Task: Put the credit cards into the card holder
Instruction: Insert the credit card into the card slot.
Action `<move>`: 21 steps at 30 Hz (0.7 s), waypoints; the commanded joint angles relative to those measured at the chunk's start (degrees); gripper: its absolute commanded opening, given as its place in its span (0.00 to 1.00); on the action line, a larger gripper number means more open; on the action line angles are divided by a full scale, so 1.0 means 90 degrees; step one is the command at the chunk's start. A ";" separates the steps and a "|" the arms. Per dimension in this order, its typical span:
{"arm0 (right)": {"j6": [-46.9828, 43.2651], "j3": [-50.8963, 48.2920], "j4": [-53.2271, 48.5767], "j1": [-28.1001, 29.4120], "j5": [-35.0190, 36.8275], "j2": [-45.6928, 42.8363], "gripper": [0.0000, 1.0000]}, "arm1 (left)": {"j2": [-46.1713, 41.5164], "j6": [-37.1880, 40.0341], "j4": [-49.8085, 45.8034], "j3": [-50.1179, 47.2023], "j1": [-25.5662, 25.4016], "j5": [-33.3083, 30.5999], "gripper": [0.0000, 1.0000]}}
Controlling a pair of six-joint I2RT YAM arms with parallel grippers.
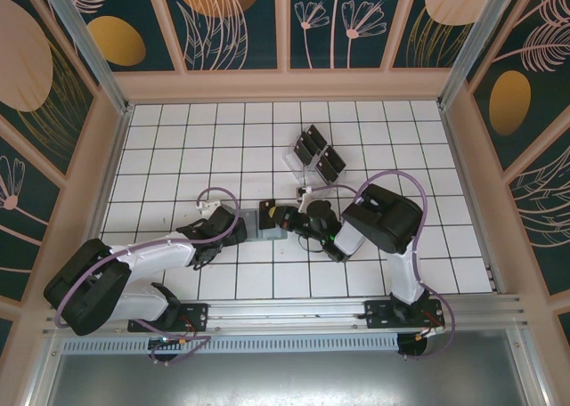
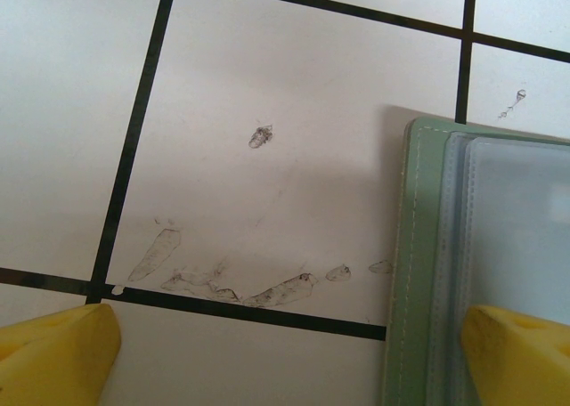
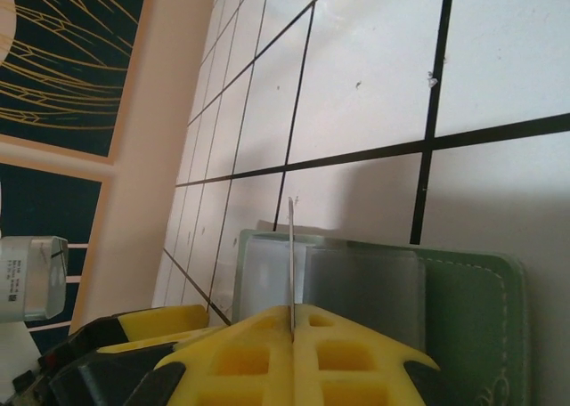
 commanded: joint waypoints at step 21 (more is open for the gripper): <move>-0.0038 0.0403 0.0113 0.0067 0.0036 0.0293 0.00 | 0.0142 0.0044 -0.0442 -0.0196 -0.0013 0.0049 0.99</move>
